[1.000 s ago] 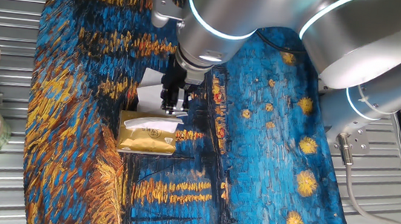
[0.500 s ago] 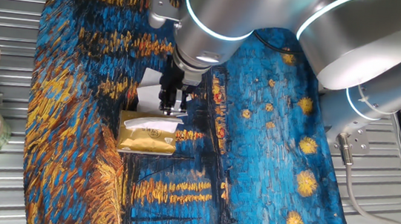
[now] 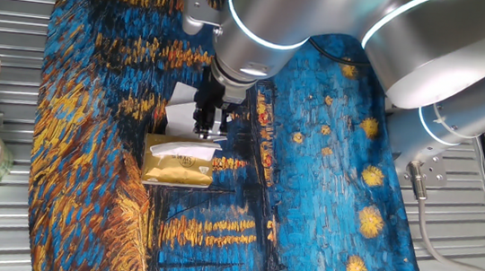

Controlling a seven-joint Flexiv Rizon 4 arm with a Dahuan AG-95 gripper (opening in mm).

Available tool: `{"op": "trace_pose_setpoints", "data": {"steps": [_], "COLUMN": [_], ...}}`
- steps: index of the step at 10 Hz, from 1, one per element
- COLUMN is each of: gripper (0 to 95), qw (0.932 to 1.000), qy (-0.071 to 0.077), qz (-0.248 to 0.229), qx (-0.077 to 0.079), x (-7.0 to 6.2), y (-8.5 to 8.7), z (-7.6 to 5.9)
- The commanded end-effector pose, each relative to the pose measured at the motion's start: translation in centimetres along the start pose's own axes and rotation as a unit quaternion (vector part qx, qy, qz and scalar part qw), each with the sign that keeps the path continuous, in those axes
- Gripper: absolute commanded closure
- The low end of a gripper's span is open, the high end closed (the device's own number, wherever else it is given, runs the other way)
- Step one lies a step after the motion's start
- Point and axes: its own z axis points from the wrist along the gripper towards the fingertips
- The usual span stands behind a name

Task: Pull out a napkin

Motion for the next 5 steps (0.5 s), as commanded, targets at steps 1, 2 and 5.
{"op": "trace_pose_setpoints", "data": {"steps": [1, 2, 5], "gripper": [76.0, 76.0, 76.0], "qw": [1.0000, 0.9999, 0.9975], "qy": [0.001, 0.000, 0.001], "qz": [-0.007, -0.012, -0.071], "qx": [-0.001, -0.001, -0.004], "x": [0.10, 0.10, 0.10], "y": [-0.02, -0.02, -0.02], "z": [-0.09, -0.09, -0.09]}}
